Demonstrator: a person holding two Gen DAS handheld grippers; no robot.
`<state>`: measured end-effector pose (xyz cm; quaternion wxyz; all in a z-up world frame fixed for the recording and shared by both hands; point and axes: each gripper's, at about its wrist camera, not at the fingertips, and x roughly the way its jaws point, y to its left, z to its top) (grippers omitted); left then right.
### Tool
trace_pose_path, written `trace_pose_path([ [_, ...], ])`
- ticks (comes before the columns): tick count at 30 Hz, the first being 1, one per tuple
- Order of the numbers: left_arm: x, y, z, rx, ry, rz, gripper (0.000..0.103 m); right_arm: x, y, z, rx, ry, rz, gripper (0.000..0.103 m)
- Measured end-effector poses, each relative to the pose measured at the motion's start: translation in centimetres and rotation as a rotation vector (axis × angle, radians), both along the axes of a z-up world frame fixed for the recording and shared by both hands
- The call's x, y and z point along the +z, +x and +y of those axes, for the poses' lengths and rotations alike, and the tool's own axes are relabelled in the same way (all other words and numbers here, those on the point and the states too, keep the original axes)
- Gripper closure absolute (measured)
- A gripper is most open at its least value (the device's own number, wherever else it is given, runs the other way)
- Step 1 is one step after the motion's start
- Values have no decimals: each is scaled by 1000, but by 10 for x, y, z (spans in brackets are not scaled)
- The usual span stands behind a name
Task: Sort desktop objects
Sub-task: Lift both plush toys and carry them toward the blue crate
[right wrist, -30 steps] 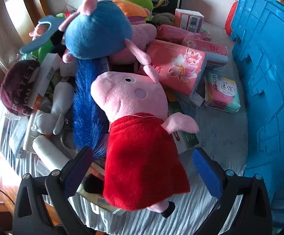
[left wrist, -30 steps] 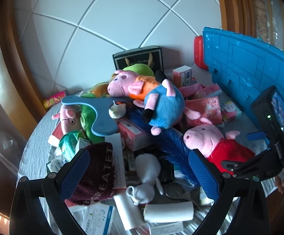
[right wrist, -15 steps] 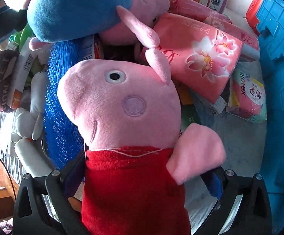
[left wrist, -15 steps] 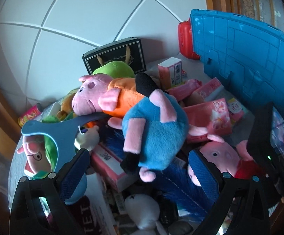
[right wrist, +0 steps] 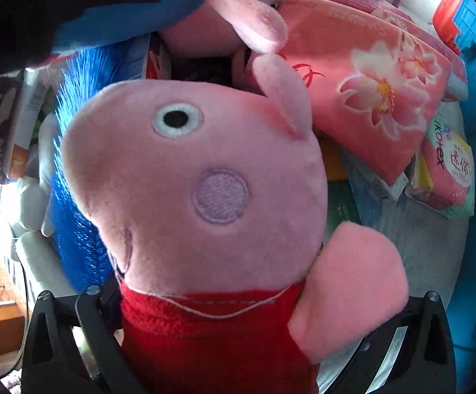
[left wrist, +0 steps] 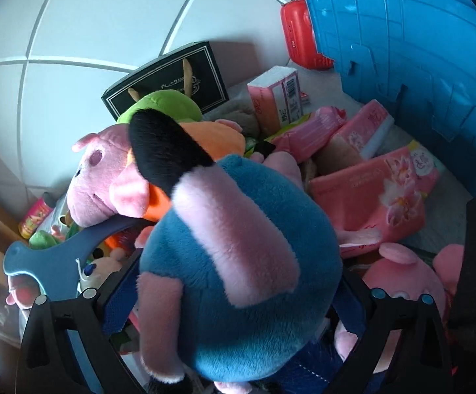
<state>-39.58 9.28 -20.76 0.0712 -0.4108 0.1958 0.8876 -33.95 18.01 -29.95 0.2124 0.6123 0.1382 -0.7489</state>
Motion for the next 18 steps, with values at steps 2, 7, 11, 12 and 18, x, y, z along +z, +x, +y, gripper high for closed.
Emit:
trace_pose_path([
  [2,-3,3,2,-1,-14,13,23,2,3,1,-2,-16,18,8],
  [7,4,14,0,6,2,23,36,17,18,1,0,-7,92,38],
  [11,22,32,-6,14,59,56,37,35,31,10,-25,-12,156,39],
  [12,28,37,-7,13,70,74,37,42,34,13,-30,-12,174,39],
  [18,67,62,-15,-6,116,144,37,92,47,30,-101,-60,261,39],
])
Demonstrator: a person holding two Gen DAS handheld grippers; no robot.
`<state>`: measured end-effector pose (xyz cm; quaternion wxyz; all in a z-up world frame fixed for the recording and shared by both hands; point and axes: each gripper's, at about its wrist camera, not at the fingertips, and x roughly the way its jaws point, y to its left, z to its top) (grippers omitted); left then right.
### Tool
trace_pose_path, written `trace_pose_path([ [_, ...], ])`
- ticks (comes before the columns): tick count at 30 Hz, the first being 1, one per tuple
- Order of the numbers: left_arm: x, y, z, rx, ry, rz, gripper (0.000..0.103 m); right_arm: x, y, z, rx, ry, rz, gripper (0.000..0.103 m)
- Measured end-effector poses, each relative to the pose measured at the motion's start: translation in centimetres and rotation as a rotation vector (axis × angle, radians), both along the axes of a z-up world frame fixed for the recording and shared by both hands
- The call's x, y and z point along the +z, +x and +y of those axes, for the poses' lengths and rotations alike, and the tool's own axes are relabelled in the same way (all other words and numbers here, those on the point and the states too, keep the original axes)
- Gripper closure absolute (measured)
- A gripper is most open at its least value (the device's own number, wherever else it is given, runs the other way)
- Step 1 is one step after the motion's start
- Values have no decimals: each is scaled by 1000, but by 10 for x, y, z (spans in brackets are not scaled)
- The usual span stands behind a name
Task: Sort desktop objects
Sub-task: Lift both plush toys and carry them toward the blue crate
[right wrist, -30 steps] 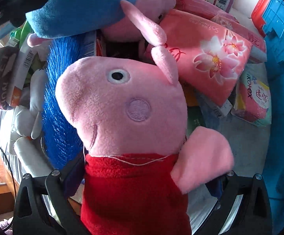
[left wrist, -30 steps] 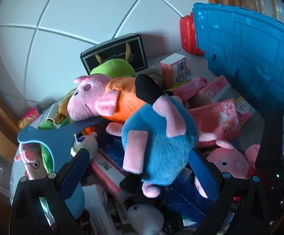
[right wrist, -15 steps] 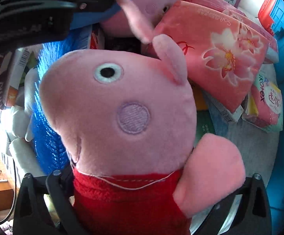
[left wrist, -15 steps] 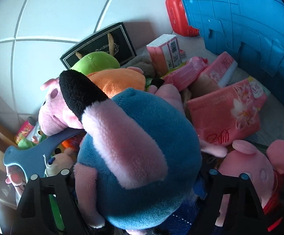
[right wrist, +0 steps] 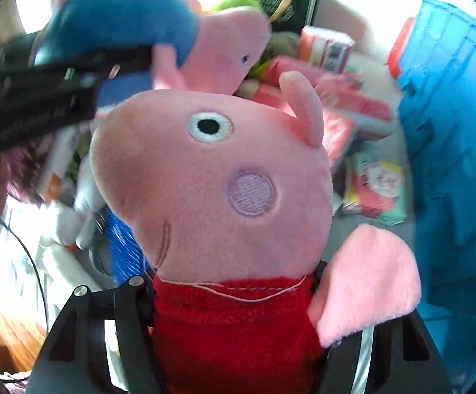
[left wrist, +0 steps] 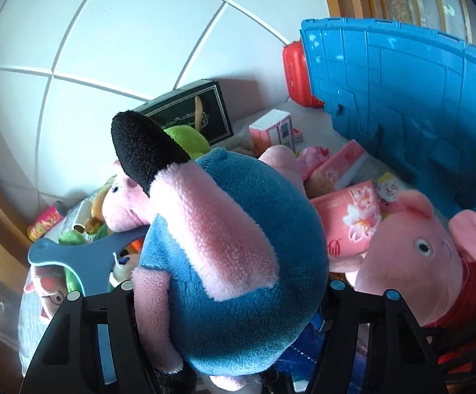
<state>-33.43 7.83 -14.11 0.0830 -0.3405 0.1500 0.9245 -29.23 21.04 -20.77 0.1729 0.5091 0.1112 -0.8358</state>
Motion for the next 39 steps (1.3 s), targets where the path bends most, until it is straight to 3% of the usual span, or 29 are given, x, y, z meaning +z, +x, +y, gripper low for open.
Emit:
trace_pose_path([
  [10,87,40,-11,-33,33,159,37,117,18,-3,-106,-112,212,39],
  [16,146,68,5,-97,83,265,37,186,41,17,-178,-158,344,39],
  [21,193,89,41,-168,132,344,36,249,69,60,-253,-175,474,39],
  [27,246,100,113,-249,216,401,34,322,91,147,-375,-166,628,38],
  [33,272,85,215,-273,276,384,32,351,84,259,-474,-106,630,37],
  [39,261,58,302,-251,250,334,27,330,31,356,-541,-85,537,37],
])
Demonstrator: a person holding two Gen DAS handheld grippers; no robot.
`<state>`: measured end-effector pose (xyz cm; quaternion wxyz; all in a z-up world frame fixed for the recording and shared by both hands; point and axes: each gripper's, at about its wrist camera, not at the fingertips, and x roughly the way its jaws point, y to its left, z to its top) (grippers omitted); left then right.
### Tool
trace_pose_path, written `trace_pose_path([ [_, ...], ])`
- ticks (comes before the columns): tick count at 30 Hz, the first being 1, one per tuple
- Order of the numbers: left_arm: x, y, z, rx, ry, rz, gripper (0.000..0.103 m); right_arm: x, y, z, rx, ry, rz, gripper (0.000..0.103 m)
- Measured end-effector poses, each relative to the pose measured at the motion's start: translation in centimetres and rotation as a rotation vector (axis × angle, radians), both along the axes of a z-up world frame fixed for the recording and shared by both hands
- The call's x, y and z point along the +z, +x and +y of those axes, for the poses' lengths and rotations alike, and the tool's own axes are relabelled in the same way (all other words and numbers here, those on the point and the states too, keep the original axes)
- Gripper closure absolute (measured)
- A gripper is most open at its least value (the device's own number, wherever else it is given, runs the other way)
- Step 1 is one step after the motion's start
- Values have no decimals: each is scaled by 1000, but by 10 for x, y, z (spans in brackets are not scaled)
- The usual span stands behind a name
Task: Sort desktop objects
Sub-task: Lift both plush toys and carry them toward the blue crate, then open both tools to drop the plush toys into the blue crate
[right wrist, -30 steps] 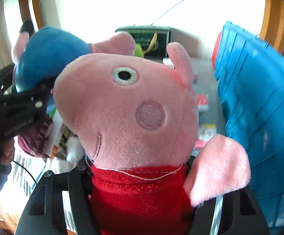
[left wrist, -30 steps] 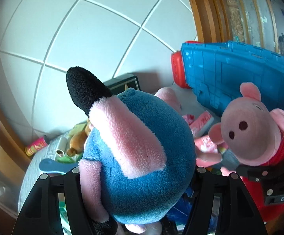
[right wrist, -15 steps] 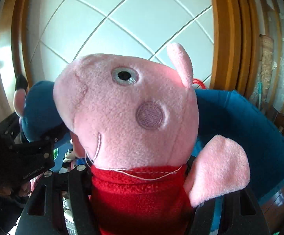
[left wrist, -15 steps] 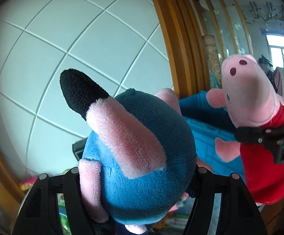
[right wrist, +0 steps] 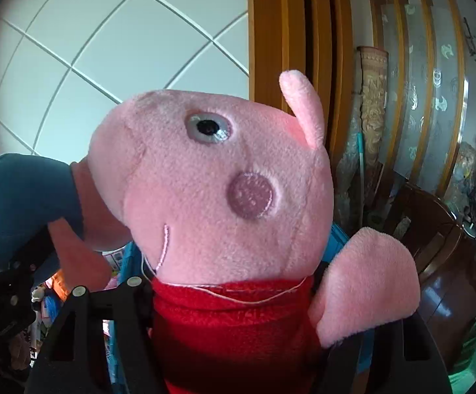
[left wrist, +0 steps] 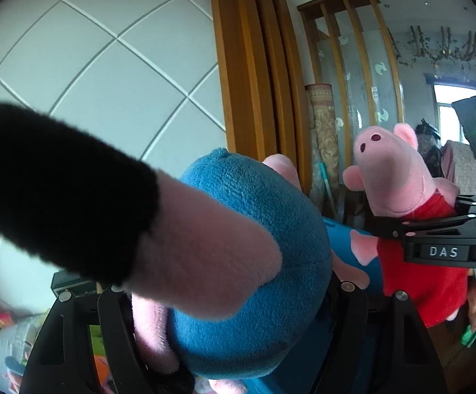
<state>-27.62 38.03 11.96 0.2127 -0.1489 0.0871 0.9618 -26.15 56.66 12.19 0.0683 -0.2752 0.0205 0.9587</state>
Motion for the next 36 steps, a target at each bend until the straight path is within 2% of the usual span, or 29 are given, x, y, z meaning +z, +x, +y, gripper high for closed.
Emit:
trace_pose_path([
  [6,-21,-30,47,35,-59,-95,22,-38,-47,63,-11,-50,-98,30],
  [10,-26,-41,62,56,-98,-118,20,-52,-63,82,-23,-68,-134,23],
  [13,-26,-42,66,56,-97,-110,19,-60,-62,88,-21,-70,-143,22],
  [18,-22,-35,68,48,-111,-73,18,-63,-64,90,-18,-65,-175,21],
  [21,-14,-26,73,50,-106,-46,18,-67,-65,87,-15,-58,-231,20],
  [24,-5,-20,70,53,-93,-20,15,-66,-62,89,-27,-55,-223,16],
  [31,-8,-10,60,70,-75,-36,15,-61,-52,64,-13,49,-276,10],
  [36,-8,5,36,98,-71,-27,15,-41,-47,66,-1,-23,-201,10],
])
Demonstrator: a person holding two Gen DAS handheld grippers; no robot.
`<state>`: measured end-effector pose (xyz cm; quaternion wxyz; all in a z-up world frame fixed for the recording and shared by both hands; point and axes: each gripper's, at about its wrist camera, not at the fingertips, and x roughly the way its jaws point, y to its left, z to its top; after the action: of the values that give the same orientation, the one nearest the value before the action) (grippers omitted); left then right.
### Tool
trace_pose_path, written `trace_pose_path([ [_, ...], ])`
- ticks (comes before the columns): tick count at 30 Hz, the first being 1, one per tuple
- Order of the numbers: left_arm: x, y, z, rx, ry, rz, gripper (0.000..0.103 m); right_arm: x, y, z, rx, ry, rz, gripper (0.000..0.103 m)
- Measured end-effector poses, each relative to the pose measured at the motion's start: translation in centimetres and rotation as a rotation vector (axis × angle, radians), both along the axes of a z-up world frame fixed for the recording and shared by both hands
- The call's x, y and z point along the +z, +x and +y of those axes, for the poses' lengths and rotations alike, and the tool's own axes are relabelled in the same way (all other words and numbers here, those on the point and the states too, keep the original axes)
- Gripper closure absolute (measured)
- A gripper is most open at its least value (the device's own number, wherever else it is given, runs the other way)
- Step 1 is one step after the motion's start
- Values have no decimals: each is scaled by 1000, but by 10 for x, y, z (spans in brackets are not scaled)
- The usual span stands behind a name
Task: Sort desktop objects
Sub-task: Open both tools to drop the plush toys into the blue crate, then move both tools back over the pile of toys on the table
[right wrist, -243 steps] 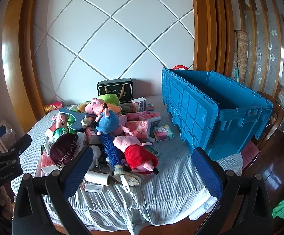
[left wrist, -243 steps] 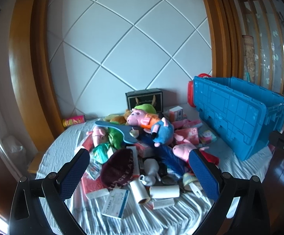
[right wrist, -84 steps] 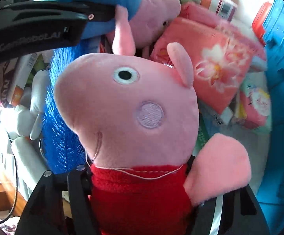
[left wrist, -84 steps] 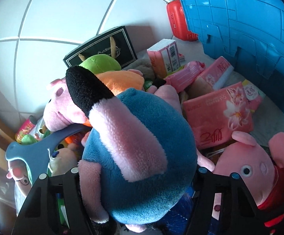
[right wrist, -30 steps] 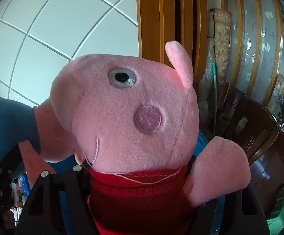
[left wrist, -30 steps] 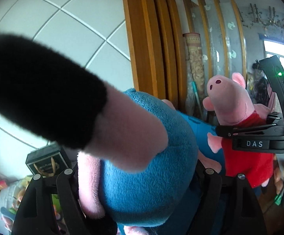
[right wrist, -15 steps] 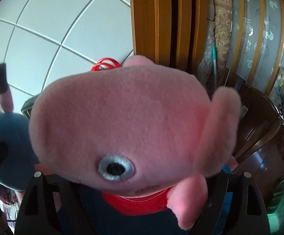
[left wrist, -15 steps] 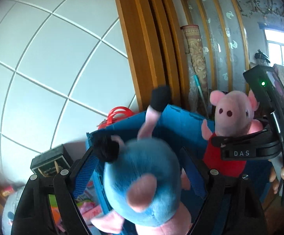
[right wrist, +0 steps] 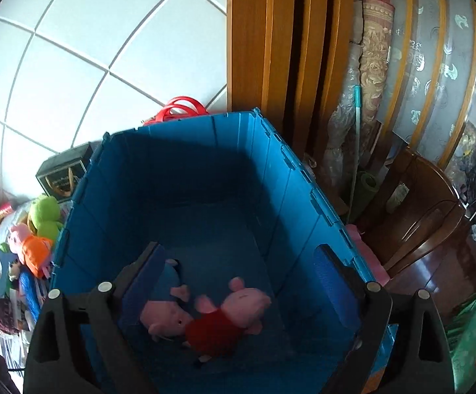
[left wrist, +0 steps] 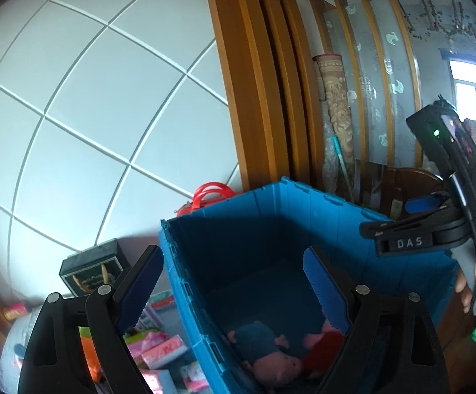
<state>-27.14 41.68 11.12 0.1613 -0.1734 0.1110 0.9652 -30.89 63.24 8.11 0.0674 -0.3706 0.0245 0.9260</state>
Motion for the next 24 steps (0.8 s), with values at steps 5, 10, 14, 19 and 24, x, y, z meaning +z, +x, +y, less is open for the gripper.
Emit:
trace_pose_path([
  [5,0,14,-32,51,40,11,15,13,16,-26,78,-31,105,9],
  [10,-9,35,-69,151,55,56,12,15,47,-66,175,-54,228,5],
  [14,-19,48,-102,241,57,77,6,14,62,-99,240,-56,290,3],
  [19,-29,56,-138,330,58,72,5,14,69,-140,324,-71,331,3],
  [24,-40,65,-178,407,62,62,5,19,75,-182,423,-78,353,3],
])
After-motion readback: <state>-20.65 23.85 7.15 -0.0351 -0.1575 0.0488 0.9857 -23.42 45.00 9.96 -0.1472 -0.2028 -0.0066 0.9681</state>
